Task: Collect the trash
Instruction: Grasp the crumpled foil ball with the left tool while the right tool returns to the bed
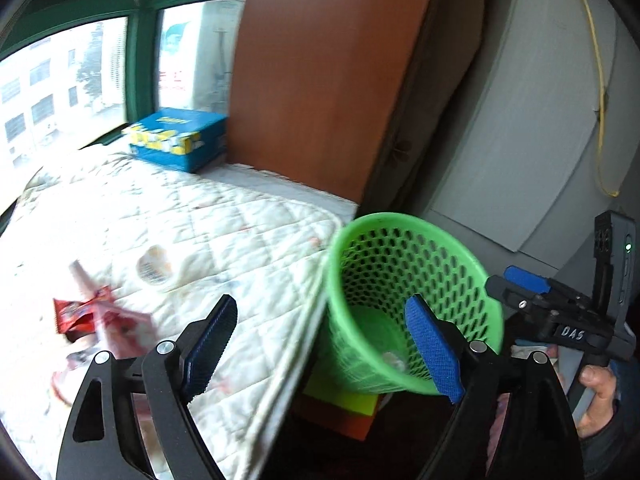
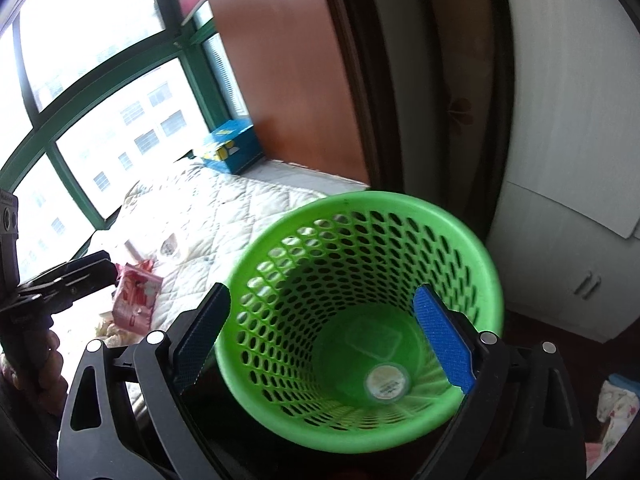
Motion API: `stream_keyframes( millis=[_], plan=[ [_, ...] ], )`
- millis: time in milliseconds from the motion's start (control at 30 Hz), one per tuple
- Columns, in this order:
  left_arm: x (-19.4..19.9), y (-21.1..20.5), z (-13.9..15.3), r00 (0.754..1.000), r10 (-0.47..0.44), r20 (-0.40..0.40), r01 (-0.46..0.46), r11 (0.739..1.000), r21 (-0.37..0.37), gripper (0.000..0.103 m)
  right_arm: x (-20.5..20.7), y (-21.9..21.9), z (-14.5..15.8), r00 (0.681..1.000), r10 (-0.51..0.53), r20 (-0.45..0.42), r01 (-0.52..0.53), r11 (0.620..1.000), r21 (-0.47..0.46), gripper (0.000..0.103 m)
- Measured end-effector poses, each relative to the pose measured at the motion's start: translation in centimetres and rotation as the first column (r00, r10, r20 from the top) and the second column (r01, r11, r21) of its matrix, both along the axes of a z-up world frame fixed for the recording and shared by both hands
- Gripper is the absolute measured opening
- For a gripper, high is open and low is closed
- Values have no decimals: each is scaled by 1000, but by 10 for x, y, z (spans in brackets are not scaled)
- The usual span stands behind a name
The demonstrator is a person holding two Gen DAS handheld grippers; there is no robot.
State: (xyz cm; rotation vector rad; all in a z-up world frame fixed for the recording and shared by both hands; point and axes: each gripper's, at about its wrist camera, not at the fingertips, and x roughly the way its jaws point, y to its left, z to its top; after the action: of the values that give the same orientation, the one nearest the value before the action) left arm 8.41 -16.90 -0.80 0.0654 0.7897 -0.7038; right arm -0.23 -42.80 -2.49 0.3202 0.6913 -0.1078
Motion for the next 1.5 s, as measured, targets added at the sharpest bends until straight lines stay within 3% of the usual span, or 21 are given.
stream_keyframes(
  millis=[333,667,900,1067,1133,1300,1500],
  plan=[
    [-1,98,-18,975,222,-19,-221,974,41,83,32,57,4,990,137,-3,-138,990,-8,92],
    [6,167,-79,924,369,-97,-355,925,132,83,52,94,1,975,223,-17,-223,975,-5,92],
    [23,172,-111,915,372,-156,-349,924,153,83,60,112,-4,967,254,-36,-254,967,-8,92],
    [30,169,-126,914,362,-185,-335,928,160,68,65,119,-10,961,272,-52,-272,962,3,92],
    [30,168,-127,916,348,-200,-325,935,141,58,68,123,-13,958,282,-58,-282,959,12,92],
    [23,168,-122,922,337,-191,-317,940,128,46,78,137,-18,943,327,-69,-325,945,41,92],
    [9,180,-111,923,336,-187,-323,941,99,43,97,162,-26,912,403,-78,-396,914,92,92]
  ],
)
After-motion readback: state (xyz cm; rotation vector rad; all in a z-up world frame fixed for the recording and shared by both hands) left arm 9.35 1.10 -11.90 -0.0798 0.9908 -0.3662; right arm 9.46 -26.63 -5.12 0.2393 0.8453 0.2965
